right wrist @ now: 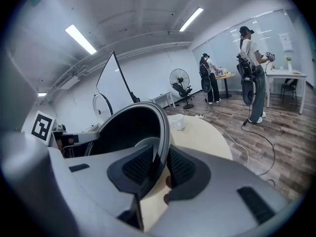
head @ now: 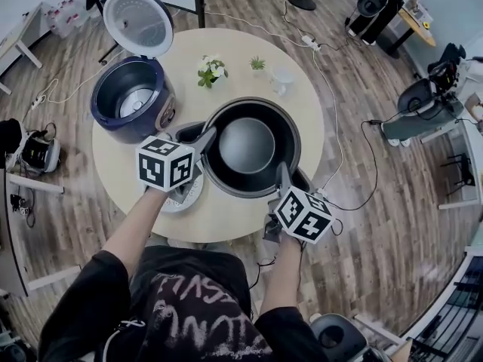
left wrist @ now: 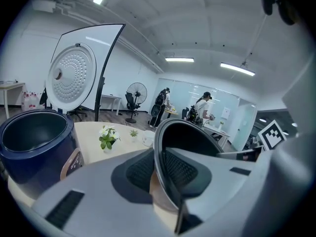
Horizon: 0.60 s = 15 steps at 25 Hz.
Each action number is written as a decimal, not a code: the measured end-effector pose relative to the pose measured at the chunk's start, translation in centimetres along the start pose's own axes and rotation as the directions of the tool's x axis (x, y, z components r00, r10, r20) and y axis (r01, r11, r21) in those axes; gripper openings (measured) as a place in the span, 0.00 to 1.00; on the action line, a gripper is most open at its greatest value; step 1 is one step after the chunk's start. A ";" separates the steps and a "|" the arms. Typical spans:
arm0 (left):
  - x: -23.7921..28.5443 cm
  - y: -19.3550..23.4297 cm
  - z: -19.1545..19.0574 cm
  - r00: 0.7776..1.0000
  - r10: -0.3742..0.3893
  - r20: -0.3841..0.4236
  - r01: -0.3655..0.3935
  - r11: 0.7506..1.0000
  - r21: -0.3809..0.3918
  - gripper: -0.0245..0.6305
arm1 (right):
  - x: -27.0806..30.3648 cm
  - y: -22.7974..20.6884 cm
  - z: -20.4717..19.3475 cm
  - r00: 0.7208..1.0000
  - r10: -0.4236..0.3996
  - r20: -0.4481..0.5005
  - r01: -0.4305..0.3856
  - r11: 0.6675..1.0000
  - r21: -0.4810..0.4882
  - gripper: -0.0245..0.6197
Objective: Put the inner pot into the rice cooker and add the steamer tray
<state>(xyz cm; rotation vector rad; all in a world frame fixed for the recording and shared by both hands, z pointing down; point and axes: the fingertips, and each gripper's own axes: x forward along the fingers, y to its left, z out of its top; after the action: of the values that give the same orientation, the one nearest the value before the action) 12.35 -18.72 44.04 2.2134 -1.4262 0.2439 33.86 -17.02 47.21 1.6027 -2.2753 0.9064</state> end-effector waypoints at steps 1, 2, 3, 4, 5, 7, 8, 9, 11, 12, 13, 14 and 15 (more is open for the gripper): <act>-0.3 0.3 0.2 1.000 -0.010 0.005 0.010 1.000 0.001 0.16 | -0.1 0.5 0.0 1.000 -0.007 0.006 0.007 1.000 -0.001 0.18; -0.7 0.6 0.3 1.000 -0.023 0.010 0.023 1.000 0.000 0.16 | -0.3 1.0 0.0 1.000 -0.015 0.011 0.015 1.000 -0.002 0.18; -1.0 0.9 0.4 0.999 -0.037 0.015 0.037 0.999 -0.003 0.16 | -0.4 1.5 0.0 1.000 -0.024 0.015 0.024 1.000 -0.004 0.18; -1.3 1.3 0.5 0.999 -0.050 0.019 0.050 0.999 -0.004 0.16 | -0.5 2.1 -0.1 0.999 -0.033 0.020 0.033 0.999 -0.007 0.18; -1.7 1.7 0.6 0.998 -0.061 0.023 0.061 0.998 -0.005 0.16 | -0.6 2.8 -0.1 0.999 -0.042 0.026 0.042 0.999 -0.010 0.18; -2.4 2.9 1.2 0.996 -0.085 0.034 0.085 0.996 -0.002 0.16 | -0.5 4.3 0.1 0.997 -0.061 0.043 0.061 0.998 -0.013 0.18; -2.8 3.5 1.5 0.994 -0.097 0.040 0.097 0.995 0.000 0.16 | -0.5 5.2 0.2 0.996 -0.070 0.053 0.071 0.997 -0.013 0.18; -3.3 4.1 1.9 0.993 -0.109 0.046 0.109 0.994 0.003 0.16 | -0.4 6.1 0.2 0.995 -0.079 0.062 0.080 0.997 -0.013 0.18; -4.3 5.5 2.5 0.990 -0.127 0.058 0.127 0.992 0.007 0.16 | -0.4 8.0 0.3 0.992 -0.096 0.079 0.097 0.995 -0.014 0.18; -4.8 6.3 2.9 0.989 -0.135 0.064 0.135 0.991 0.009 0.16 | -0.3 9.1 0.4 0.991 -0.104 0.088 0.105 0.994 -0.016 0.18; -5.3 7.0 3.4 0.987 -0.144 0.069 0.143 0.990 0.012 0.16 | -0.3 10.1 0.6 0.989 -0.112 0.096 0.114 0.993 -0.019 0.18; -5.7 7.7 3.8 0.985 -0.155 0.076 0.154 0.988 0.014 0.16 | -0.2 11.1 0.8 0.987 -0.120 0.104 0.123 0.992 -0.022 0.18; -6.1 8.4 4.3 0.982 -0.167 0.085 0.166 0.986 0.015 0.16 | -0.1 12.0 1.1 0.985 -0.128 0.114 0.132 0.991 -0.026 0.18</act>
<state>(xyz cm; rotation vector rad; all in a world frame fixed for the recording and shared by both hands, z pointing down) 1.70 -18.70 40.40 2.3600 -1.2753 0.0983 23.17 -14.97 42.02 1.8057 -2.2141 0.7607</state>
